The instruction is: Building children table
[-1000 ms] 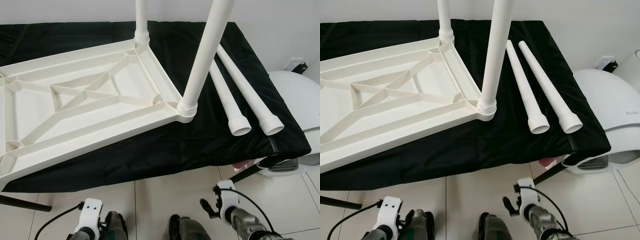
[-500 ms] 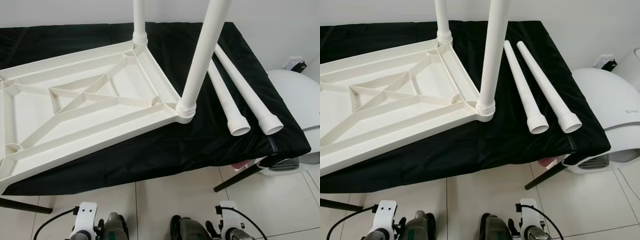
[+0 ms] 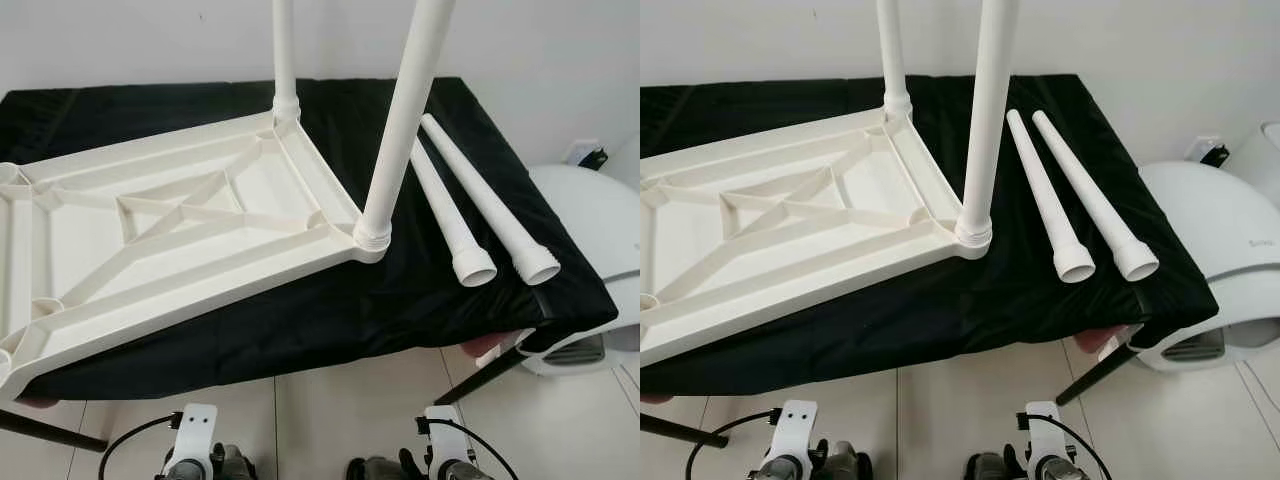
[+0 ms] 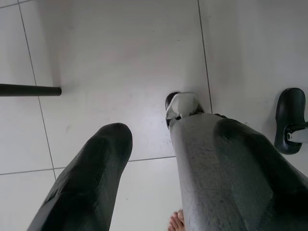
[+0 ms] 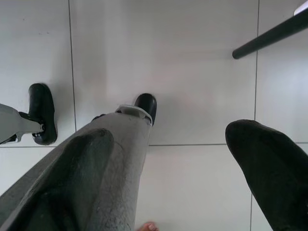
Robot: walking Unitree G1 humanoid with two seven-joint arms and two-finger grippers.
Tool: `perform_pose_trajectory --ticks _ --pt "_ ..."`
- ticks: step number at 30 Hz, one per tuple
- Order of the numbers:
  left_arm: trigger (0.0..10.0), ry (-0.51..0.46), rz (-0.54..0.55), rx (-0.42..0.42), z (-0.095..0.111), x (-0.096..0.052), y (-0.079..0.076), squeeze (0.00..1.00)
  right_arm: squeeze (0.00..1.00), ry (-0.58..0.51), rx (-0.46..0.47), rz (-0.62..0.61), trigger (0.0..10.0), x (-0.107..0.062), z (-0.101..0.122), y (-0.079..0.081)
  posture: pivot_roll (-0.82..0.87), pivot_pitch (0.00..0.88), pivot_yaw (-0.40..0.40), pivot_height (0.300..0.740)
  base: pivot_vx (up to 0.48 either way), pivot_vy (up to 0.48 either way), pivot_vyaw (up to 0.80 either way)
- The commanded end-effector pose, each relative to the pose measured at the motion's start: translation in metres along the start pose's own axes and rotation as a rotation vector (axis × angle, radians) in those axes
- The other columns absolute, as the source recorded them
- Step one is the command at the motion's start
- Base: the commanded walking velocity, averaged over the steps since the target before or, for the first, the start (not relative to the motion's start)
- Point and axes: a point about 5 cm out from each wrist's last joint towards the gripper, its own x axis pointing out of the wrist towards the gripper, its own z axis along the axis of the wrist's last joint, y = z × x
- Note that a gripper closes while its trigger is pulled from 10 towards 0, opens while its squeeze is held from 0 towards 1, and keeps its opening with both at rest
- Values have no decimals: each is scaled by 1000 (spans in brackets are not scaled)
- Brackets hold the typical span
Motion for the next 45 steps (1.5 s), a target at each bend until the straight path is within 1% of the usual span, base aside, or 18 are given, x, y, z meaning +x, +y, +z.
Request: perform_pose_trajectory --ticks 1,6,9,12,13,15,20,22,24,27,29,31,33,37,38,40,43,45 --pt "10000 46 -20 -8 -9 -1 -3 0 0 31 -7 8 10000 -1 -5 2 13 0 11 740 0 0 0" --pt "10000 61 -16 -1 -12 -2 -2 0 0 13 -30 21 10000 2 4 6 9 0 24 740 0 0 0" --pt "10000 72 -9 37 -16 -3 -1 0 0 8 -52 36 10000 4 9 10 10 0 27 740 0 0 0" --pt "10000 74 -4 60 -18 -4 -4 0 0 11 -63 56 10000 4 9 12 13 0 27 740 0 0 0" --pt "10000 61 -4 77 -16 -4 -8 0 0 3 -79 74 10000 4 11 15 14 0 23 740 0 0 0" --pt "10000 53 -5 83 -15 -3 -9 0 0 -1 -84 76 10000 4 11 15 15 0 22 740 0 0 0" --pt "10000 26 -16 65 -10 -2 -1 0 0 -27 -81 81 10000 5 15 15 27 5 8 740 0 0 0" --pt "10000 15 -17 84 -8 -2 0 0 0 -33 -101 86 10000 5 17 15 28 8 9 740 0 0 0" --pt "10000 13 -13 80 -7 -1 4 0 0 -57 -138 88 10000 6 22 15 26 11 14 740 0 0 0" --pt "10000 7 -24 94 -6 -1 7 0 0 -79 -138 111 10000 6 27 17 28 14 19 740 0 0 0" --pt "10000 8 -31 88 -7 -2 9 0 0 -110 -112 144 10000 7 34 19 37 30 4 740 0 0 0" --pt "10000 8 -31 88 -7 -2 9 0 0 -110 -112 144 10000 7 34 19 37 30 4 740 0 0 0" --pt "10000 14 -71 101 -10 -3 4 0 0 -114 -108 197 10000 7 34 25 49 37 -10 740 0 0 0" --pt "10000 18 -111 141 -13 -3 -3 0 0 -110 -113 243 10000 6 33 32 61 49 -13 740 0 0 0" --pt "10000 20 -149 156 -15 -5 -10 0 0 -104 -110 281 10000 6 32 37 62 56 -9 740 0 0 0" --pt "10000 20 -159 154 -16 -5 -12 0 0 -103 -110 293 10000 6 31 38 62 56 -9 740 0 0 0" --pt "10000 35 -171 193 -20 -6 -18 0 0 -72 -106 297 10000 5 23 40 64 72 -2 740 0 0 0" --pt "10000 38 -173 195 -21 -6 -19 0 0 -58 -102 293 10000 4 18 40 64 73 -2 740 0 0 0"
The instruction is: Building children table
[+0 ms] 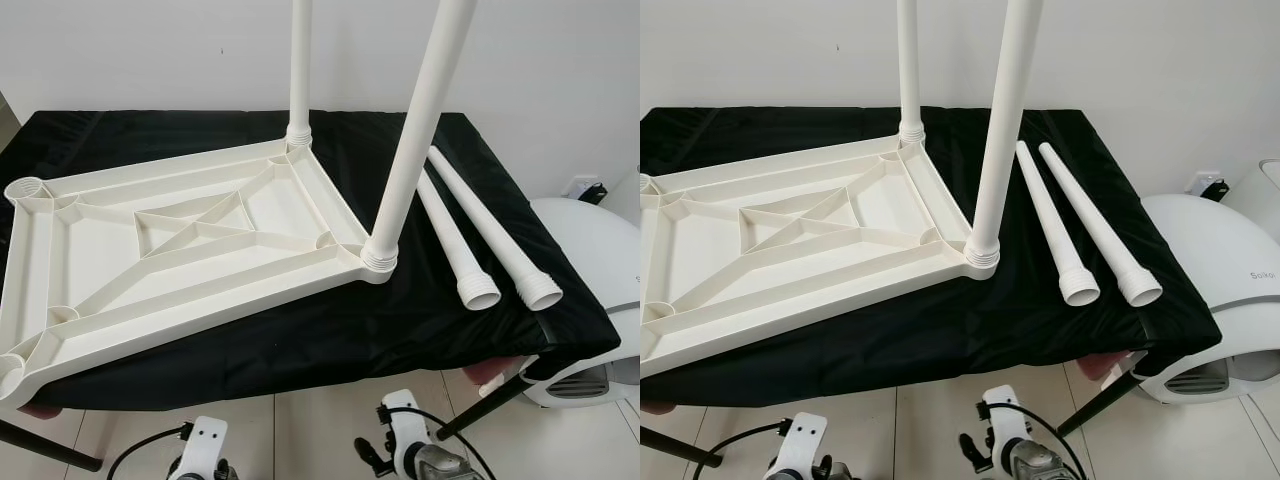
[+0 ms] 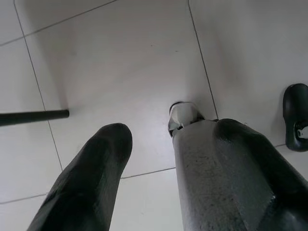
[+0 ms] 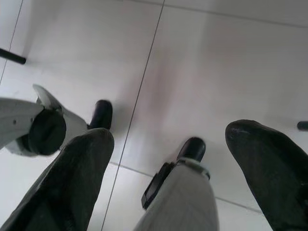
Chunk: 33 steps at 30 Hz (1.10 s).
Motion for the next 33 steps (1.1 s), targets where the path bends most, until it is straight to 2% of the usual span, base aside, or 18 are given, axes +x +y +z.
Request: perform_pose_trajectory --ticks 1,6,13,15,23,25,33 --pt "10000 63 -93 7 -16 -4 -9 0 0 46 13 -8 10000 -3 -12 -1 61 76 1 740 0 0 0" --pt "10000 71 -67 -64 -16 -4 -8 0 0 46 64 -35 10000 -5 -16 -3 41 80 12 740 0 0 0" --pt "10000 80 -76 -70 -18 -4 -8 0 0 39 99 -57 10000 -7 -17 -7 -4 64 34 740 0 0 0" --pt "10000 87 -79 -53 -18 -4 -8 0 0 31 112 -83 10000 -8 -17 -11 -41 52 62 740 0 0 0" --pt "10000 90 -98 -30 -15 -3 -12 0 0 24 136 -117 10000 -10 -18 -15 -77 48 89 740 0 0 0" --pt "10000 94 -106 -11 -17 -3 -10 0 0 20 166 -142 10000 -11 -21 -18 -98 46 117 740 0 0 0" --pt "10000 101 -111 7 -18 -4 -9 0 0 24 186 -158 10000 -13 -25 -18 -89 43 126 740 0 0 0"
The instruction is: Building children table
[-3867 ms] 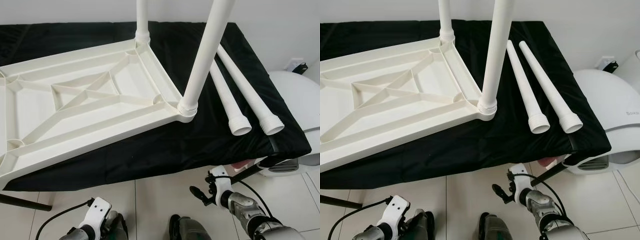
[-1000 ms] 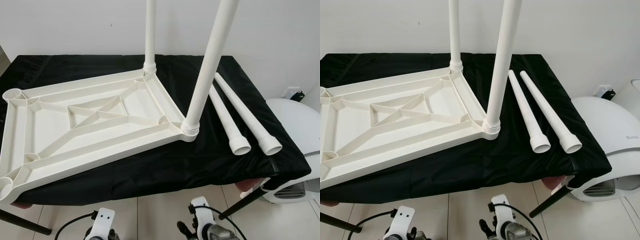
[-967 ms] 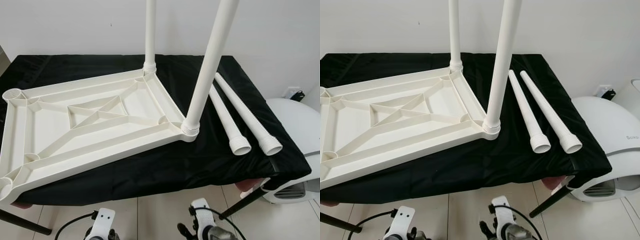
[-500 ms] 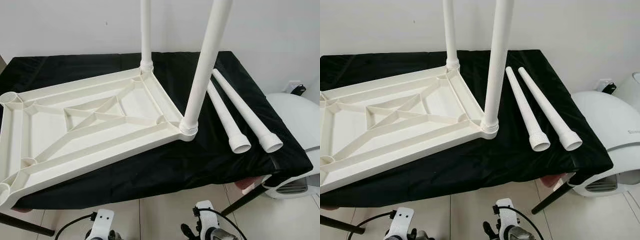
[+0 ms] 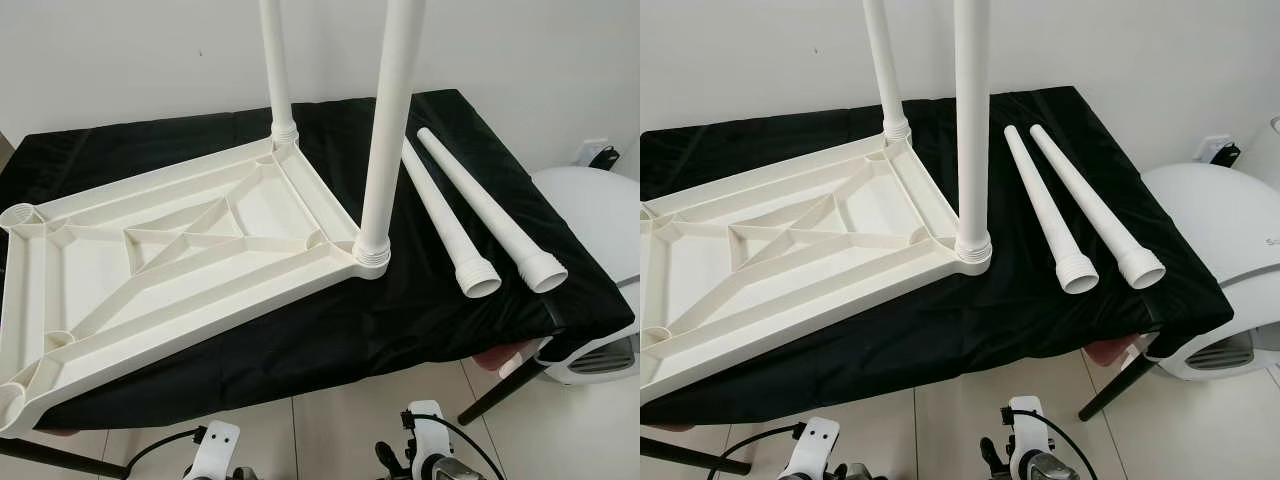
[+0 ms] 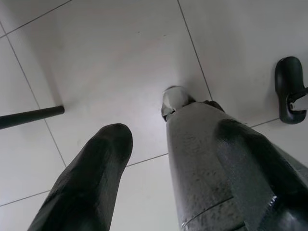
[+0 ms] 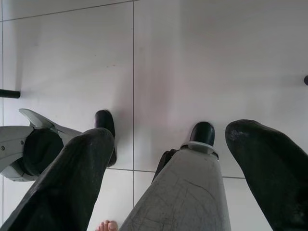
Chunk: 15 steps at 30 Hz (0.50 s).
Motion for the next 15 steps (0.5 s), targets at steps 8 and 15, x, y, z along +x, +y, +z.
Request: perform_pose_trajectory --ticks 8,15 --pt "10000 60 -16 -3 -19 -4 -1 0 0 37 8 11 10000 -2 -12 6 -46 36 95 740 0 0 0" --pt "10000 60 5 -36 -20 -5 9 0 0 46 -37 40 10000 0 -8 8 -4 29 56 740 0 0 0"
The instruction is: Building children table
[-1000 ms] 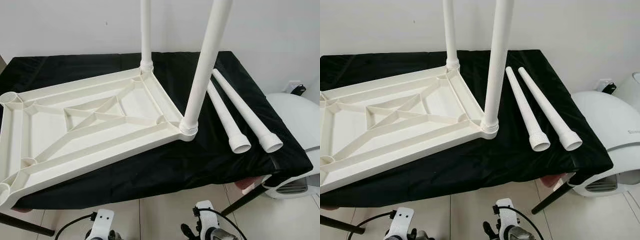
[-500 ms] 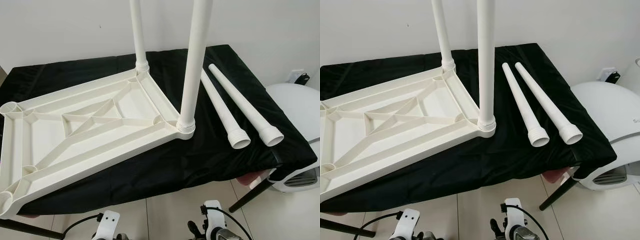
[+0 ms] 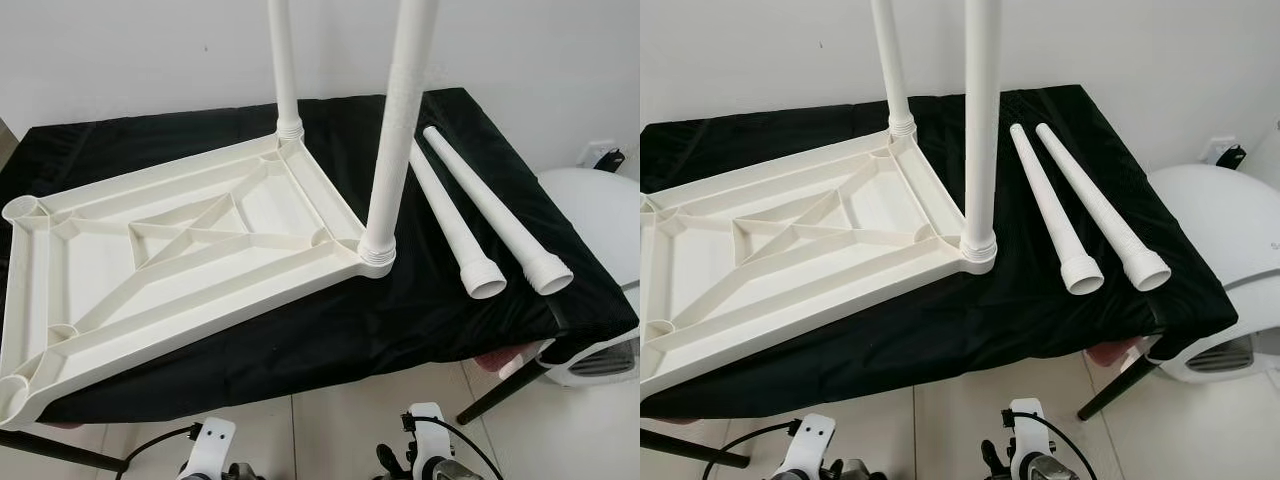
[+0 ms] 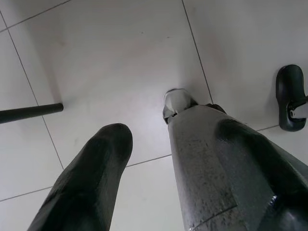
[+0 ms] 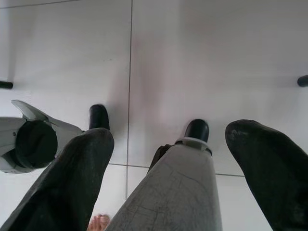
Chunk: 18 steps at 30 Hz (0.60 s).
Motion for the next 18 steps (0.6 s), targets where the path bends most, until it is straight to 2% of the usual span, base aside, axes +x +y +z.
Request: perform_pose_trajectory --ticks 1,9,18 --pt "10000 60 -21 -15 -16 -3 1 0 0 26 -12 27 10000 1 -3 6 8 27 43 740 0 0 0" --pt "10000 54 -6 -49 -16 -3 1 0 0 37 -60 52 10000 3 0 8 47 18 -3 740 0 0 0" --pt "10000 52 -7 -55 -15 -3 -2 0 0 41 -75 61 10000 3 1 9 50 14 -4 740 0 0 0"
